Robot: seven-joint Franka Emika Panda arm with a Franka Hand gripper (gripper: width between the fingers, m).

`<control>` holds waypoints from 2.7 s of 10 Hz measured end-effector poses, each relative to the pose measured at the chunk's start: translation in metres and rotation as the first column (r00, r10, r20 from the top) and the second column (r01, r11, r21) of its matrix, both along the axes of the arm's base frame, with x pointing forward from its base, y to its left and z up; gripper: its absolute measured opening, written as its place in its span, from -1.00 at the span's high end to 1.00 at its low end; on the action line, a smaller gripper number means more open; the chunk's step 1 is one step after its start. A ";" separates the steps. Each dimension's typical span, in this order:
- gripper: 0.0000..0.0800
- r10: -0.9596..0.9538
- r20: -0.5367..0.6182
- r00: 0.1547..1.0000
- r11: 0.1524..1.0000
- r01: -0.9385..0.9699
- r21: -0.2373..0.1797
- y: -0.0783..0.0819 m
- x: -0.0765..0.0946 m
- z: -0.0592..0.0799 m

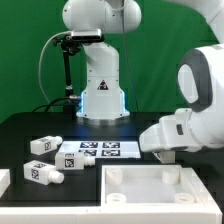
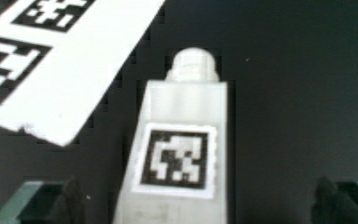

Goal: Assemble one leg

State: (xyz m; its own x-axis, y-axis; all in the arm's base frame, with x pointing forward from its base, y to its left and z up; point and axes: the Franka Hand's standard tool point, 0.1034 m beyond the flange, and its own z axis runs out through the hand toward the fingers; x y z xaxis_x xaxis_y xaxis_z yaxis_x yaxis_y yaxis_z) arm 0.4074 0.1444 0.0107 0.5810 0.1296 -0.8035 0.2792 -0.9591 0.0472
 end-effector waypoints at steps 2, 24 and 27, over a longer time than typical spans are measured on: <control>-0.62 -0.005 0.008 1.000 1.000 0.005 0.014 -0.009 0.000 -0.005; 0.28 -0.122 0.883 0.454 0.898 -0.328 0.293 -0.038 0.195 0.143; 0.28 -0.127 0.946 0.299 0.895 -0.377 0.239 -0.054 0.209 0.132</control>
Offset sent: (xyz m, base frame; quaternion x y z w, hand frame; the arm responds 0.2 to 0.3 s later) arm 0.0000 0.0000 0.0000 0.0000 0.0000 0.0000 1.0000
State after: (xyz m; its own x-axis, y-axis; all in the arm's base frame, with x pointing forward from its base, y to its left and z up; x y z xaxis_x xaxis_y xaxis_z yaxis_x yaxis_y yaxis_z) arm 0.6165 0.0901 0.1430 0.8293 0.3864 0.4037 0.4039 -0.9137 0.0450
